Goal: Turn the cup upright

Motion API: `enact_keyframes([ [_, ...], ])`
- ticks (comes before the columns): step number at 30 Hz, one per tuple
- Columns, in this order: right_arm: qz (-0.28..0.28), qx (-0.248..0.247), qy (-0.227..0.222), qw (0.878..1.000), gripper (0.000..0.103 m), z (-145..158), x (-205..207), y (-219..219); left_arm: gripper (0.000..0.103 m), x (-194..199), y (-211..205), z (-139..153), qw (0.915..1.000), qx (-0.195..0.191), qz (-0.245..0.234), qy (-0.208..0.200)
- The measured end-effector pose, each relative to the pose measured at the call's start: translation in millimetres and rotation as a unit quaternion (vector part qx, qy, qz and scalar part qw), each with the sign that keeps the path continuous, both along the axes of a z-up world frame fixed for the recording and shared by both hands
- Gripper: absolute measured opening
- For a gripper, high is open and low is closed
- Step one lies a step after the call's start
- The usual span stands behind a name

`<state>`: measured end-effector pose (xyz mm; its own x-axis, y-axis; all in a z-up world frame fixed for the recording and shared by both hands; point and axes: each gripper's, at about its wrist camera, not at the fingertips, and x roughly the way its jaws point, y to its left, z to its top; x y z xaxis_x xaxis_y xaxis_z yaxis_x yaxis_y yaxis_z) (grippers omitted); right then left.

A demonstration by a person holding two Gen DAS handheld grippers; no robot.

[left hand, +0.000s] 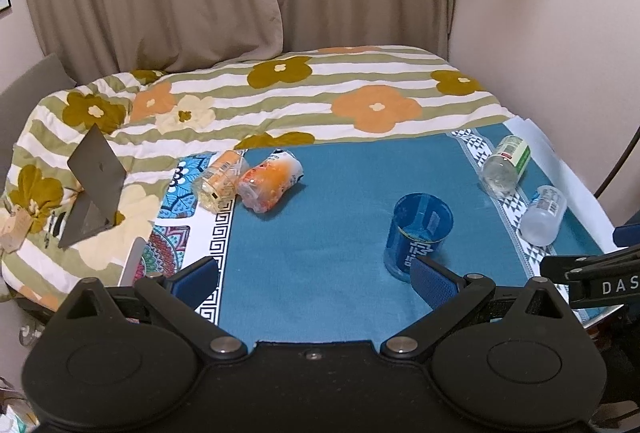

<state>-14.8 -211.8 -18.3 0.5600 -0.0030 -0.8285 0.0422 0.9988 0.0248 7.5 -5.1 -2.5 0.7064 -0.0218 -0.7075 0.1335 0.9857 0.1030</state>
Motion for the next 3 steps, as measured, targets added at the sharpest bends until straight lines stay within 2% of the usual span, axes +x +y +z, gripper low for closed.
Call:
enact_keyframes([
  [3,0.002,0.0,0.001,1.0,0.103,0.5,1.5,0.4,0.103,0.6,0.5,-0.4,1.0,0.003,0.001,-0.006],
])
